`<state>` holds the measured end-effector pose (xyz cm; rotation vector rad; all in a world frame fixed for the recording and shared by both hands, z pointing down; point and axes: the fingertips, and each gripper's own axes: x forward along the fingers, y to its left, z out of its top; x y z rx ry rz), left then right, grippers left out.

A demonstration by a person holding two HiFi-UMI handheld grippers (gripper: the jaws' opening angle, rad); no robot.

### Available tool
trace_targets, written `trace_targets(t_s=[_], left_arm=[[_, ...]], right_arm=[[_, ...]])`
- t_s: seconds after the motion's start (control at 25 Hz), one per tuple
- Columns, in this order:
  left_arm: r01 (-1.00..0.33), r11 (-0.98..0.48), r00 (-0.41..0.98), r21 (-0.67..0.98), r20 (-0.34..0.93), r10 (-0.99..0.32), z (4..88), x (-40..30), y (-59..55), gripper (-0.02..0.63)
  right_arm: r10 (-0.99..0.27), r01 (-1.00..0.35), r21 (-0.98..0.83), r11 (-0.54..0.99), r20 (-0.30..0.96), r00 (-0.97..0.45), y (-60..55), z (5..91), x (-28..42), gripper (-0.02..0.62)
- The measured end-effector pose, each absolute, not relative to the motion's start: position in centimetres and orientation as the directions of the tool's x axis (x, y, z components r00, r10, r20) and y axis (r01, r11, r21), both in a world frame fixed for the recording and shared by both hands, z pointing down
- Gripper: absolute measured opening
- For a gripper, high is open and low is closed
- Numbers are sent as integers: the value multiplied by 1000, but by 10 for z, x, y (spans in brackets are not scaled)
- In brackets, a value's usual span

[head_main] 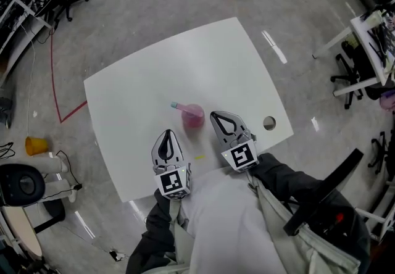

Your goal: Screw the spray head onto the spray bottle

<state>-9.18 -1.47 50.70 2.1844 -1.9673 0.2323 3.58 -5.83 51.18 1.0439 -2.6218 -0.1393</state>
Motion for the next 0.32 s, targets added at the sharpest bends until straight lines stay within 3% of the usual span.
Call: trace_targets(t_s=[0.32], left_arm=[[-995,-95,102,37,302,-948,521,-91,-18,8]], right_arm=[[-685,-657,199,727,268,-678,-59,515,39,-5]])
